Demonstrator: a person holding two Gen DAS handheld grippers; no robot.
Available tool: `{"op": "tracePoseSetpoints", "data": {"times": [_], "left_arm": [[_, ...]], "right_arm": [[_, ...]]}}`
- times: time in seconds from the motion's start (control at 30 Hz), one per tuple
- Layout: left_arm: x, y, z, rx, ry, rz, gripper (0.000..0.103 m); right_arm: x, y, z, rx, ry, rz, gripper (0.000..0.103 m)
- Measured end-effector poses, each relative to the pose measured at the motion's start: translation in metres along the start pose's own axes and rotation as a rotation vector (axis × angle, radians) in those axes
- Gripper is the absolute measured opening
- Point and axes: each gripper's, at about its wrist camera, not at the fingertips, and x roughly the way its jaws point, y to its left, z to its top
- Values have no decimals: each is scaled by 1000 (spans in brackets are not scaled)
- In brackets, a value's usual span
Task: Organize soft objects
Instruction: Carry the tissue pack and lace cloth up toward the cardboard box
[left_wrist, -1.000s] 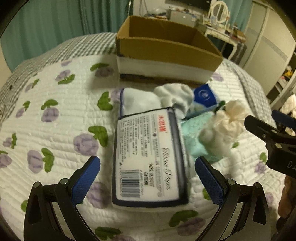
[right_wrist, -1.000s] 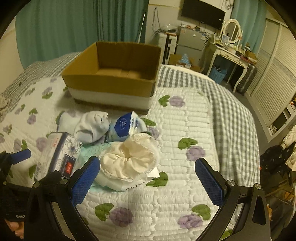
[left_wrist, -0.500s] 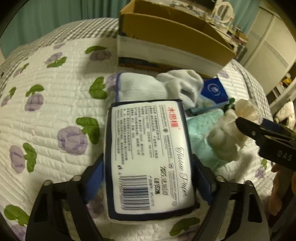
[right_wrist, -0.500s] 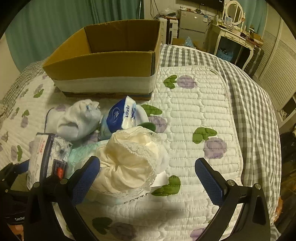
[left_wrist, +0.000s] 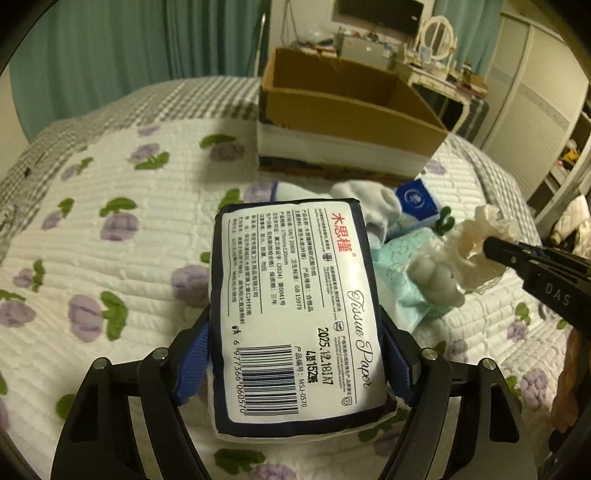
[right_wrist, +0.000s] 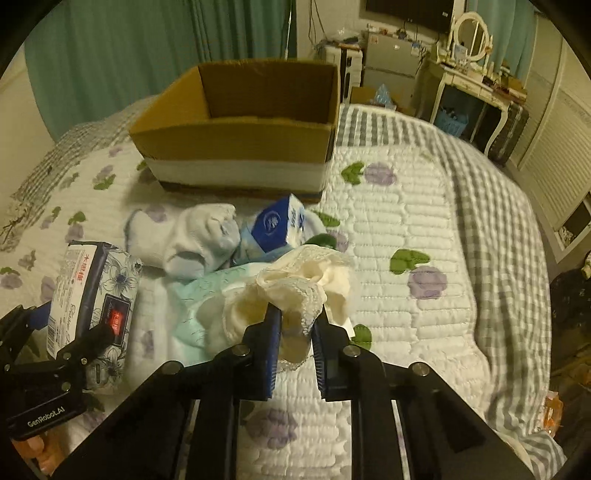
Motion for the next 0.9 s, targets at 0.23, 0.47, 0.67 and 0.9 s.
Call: {"op": "tracePoseSetpoints", "data": {"times": [0.23,0.47,0.67,0.9], "left_arm": [[-51,2,5,9,-116,-1,79],[-114,6,21,8,-268,-23,79],[-164,12,42,17,-399,-40,79],[-190,16,65,41,-492,-48,79]], "right_arm": [[-52,6,-3,9,-103,-26,15],[-117,22,2,-21,-221,-35,15],[-159,41,16,-49,-303,-30,15],[-200,55,40,-62,-393,-10,15]]}}
